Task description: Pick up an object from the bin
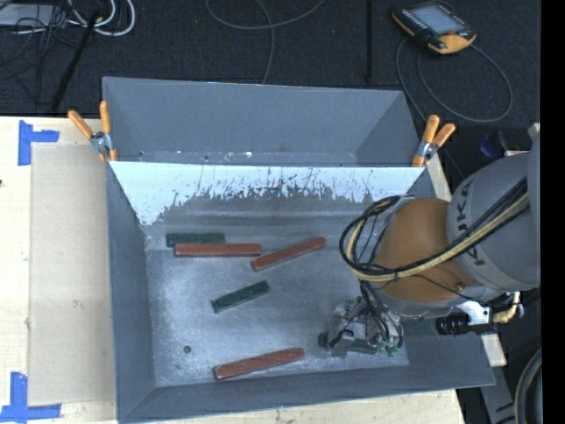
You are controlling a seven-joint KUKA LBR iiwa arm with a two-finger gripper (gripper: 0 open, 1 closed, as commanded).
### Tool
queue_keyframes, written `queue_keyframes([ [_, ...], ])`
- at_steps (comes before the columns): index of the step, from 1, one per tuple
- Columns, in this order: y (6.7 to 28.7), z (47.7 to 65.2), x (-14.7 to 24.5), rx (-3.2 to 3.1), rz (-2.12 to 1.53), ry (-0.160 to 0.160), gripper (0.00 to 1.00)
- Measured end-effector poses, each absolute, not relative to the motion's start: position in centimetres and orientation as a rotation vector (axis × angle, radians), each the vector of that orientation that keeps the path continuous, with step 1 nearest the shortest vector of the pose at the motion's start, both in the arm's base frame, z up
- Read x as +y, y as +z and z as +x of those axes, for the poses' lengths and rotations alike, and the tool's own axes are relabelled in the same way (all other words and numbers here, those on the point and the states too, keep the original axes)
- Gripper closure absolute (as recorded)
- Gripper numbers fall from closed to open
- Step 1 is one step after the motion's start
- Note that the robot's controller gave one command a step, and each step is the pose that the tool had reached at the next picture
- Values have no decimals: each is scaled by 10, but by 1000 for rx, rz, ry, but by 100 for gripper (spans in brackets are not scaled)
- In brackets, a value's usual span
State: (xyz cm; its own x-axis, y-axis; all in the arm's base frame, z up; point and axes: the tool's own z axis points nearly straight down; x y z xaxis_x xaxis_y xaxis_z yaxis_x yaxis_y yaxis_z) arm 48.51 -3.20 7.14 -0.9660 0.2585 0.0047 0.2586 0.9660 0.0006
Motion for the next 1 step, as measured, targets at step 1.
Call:
queue_keyframes([
  [1,71,485,-32,-3110,-408,-2,100],
])
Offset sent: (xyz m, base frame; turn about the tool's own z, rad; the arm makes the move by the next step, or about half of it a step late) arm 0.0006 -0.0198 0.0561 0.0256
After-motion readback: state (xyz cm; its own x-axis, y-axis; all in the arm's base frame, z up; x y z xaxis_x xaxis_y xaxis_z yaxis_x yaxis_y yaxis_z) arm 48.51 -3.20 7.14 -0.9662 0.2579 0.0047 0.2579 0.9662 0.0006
